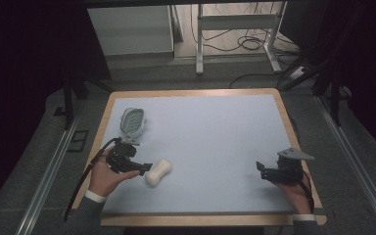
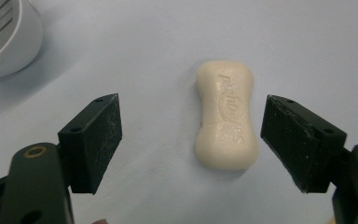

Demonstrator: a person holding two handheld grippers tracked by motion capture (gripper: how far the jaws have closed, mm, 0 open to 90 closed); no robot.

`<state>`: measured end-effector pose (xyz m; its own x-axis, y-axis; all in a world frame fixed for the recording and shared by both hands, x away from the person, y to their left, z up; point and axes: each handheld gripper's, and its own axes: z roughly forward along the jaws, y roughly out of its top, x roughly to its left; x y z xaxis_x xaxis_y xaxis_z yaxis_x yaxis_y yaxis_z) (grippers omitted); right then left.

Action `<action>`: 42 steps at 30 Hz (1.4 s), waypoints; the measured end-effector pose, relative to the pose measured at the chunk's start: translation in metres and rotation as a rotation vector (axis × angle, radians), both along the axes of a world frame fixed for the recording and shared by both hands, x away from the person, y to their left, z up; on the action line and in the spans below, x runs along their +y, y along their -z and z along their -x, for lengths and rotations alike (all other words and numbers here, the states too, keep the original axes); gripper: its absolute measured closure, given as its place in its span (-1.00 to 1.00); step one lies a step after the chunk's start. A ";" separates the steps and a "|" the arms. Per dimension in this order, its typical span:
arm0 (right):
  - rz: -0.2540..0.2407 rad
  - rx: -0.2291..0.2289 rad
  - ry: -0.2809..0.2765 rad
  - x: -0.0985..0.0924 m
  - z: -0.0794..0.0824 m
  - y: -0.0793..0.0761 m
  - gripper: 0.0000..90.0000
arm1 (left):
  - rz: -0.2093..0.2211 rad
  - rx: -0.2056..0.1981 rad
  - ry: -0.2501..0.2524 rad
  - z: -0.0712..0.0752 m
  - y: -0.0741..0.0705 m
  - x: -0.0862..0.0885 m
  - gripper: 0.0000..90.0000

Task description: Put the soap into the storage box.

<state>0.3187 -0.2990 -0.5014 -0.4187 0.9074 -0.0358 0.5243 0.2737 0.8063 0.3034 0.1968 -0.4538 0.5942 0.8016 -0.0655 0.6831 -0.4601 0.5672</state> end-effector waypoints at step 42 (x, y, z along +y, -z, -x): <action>0.037 0.023 0.015 0.001 -0.001 0.008 -0.84 | -0.180 0.117 0.034 -0.013 0.053 -0.063 -0.43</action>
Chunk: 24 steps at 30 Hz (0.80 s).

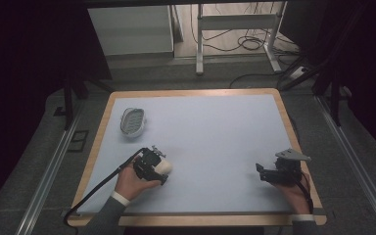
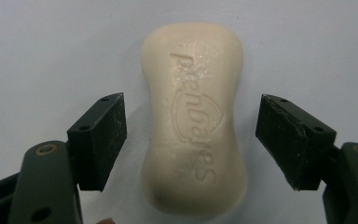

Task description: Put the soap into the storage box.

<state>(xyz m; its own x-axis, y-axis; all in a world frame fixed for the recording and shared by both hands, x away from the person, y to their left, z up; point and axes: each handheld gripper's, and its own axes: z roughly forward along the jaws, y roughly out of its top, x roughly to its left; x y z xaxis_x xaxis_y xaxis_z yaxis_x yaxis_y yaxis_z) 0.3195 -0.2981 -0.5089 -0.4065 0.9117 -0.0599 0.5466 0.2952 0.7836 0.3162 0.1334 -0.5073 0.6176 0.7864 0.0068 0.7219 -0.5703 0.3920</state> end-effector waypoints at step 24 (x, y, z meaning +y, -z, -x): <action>-0.005 -0.009 0.022 -0.006 0.001 -0.002 -0.83 | 0.000 -0.011 0.019 0.000 -0.005 0.006 0.10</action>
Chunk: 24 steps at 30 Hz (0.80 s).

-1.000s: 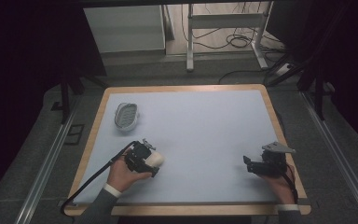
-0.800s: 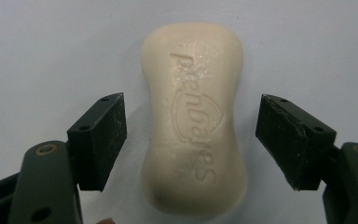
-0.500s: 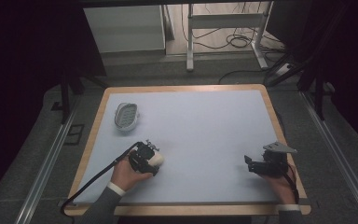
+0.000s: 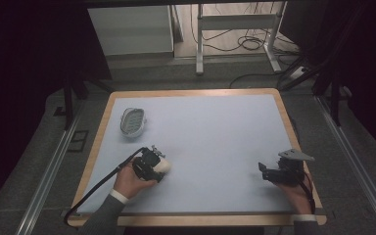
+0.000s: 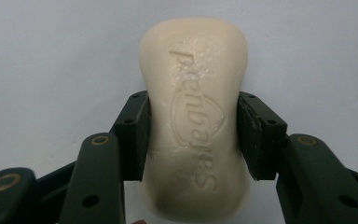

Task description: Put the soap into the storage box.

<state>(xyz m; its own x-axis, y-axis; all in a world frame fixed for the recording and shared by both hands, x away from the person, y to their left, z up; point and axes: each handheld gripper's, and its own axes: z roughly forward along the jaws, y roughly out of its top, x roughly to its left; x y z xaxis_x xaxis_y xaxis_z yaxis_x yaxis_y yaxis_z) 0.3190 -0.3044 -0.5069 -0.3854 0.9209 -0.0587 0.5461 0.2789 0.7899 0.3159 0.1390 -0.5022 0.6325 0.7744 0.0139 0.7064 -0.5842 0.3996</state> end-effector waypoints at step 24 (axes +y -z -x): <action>-0.001 0.004 0.008 -0.001 0.000 0.000 -0.83 | 0.049 -0.036 -0.037 -0.010 -0.027 0.032 0.10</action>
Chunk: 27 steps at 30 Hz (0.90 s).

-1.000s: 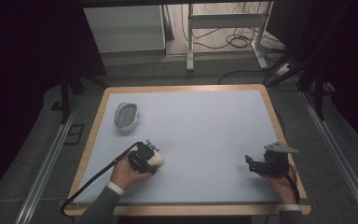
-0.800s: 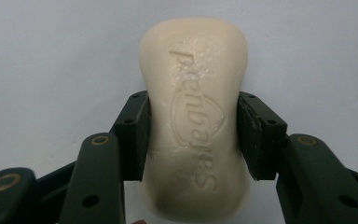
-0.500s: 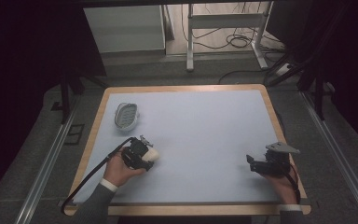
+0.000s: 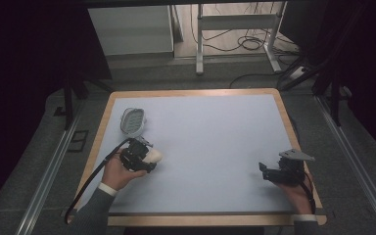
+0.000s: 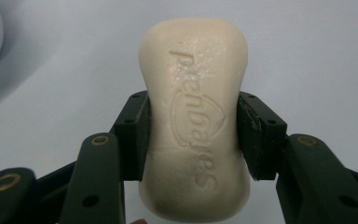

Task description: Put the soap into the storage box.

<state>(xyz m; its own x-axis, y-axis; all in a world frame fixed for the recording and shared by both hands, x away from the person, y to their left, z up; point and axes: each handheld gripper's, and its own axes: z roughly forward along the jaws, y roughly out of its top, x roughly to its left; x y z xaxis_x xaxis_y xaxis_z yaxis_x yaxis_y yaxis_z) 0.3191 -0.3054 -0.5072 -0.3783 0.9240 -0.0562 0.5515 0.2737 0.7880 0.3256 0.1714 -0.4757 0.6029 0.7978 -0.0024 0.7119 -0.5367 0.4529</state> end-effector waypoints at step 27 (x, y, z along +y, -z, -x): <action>-0.002 0.001 0.010 -0.002 0.000 0.000 -0.83 | 0.011 -0.029 -0.055 -0.021 -0.026 0.027 0.10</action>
<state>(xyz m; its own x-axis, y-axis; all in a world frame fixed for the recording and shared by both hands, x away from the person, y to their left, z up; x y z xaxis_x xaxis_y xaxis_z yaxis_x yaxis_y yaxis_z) 0.3194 -0.3078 -0.5074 -0.3694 0.9277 -0.0539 0.5551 0.2668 0.7879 0.3470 0.1983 -0.4498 0.5583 0.8296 0.0057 0.7266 -0.4922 0.4794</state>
